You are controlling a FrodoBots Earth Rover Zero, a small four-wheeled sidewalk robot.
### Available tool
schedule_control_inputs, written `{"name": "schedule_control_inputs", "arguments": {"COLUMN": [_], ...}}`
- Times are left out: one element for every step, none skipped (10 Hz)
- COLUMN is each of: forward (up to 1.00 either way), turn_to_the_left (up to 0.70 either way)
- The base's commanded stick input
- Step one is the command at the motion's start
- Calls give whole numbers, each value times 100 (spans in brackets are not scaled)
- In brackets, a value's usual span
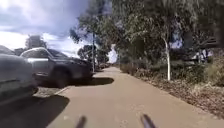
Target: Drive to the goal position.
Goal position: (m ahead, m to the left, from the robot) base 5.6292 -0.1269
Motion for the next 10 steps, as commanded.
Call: {"name": "schedule_control_inputs", "arguments": {"forward": [100,100,100,100,100,100,100,100,100,100], "turn_to_the_left": [-40,-40,-40,-25,0,0,0,0,0,0]}}
